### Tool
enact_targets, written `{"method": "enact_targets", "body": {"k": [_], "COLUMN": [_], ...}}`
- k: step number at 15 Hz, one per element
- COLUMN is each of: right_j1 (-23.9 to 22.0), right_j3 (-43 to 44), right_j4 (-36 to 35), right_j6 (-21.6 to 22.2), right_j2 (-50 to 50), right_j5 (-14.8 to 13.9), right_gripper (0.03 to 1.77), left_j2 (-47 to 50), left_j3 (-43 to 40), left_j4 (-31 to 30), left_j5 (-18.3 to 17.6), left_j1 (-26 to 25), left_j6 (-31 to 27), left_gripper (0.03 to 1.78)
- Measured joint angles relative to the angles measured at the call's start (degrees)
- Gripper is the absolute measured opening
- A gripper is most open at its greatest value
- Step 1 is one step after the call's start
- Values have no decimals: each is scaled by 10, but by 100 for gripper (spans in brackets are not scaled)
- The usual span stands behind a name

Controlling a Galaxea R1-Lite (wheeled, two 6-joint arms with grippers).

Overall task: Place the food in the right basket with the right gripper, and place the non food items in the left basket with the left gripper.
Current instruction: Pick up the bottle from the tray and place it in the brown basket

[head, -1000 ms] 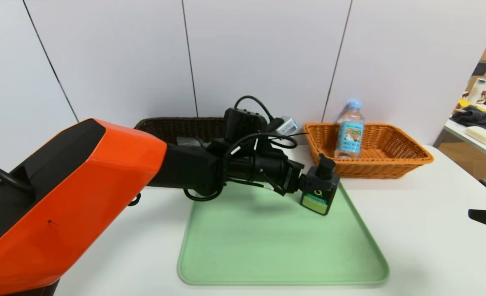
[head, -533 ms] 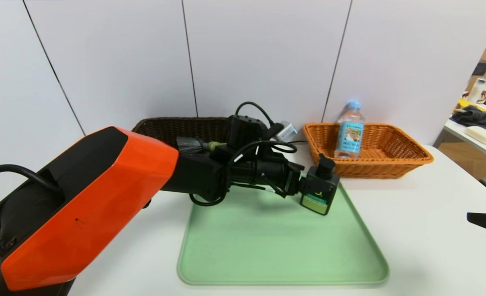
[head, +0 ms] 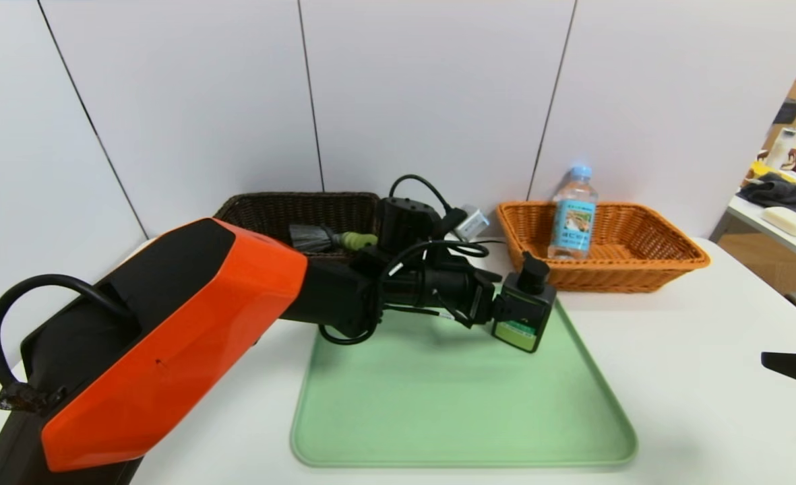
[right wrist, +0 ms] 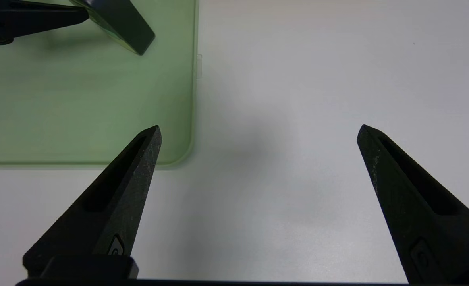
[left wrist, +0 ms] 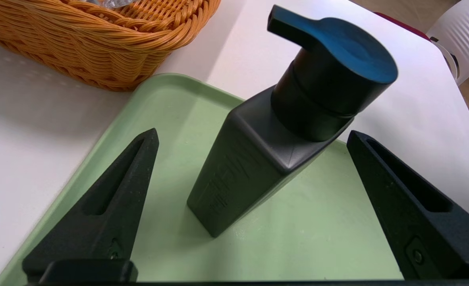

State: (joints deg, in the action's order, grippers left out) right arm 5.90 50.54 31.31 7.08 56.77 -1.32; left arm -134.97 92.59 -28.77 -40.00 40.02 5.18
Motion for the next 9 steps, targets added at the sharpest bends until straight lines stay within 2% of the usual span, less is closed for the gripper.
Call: {"method": "enact_targets", "body": {"k": [9], "right_j1": [-2], "right_j3": [-4], "right_j4": [0], "right_j6": [0], "right_j2": [11], "right_j5": [0], "right_gripper": [170], "left_j2": [-21], "left_j3": [36], "left_j4": [-9], "left_j5": [0], "left_j1": [11], "left_j6": [17], "left_gripper": [169]}}
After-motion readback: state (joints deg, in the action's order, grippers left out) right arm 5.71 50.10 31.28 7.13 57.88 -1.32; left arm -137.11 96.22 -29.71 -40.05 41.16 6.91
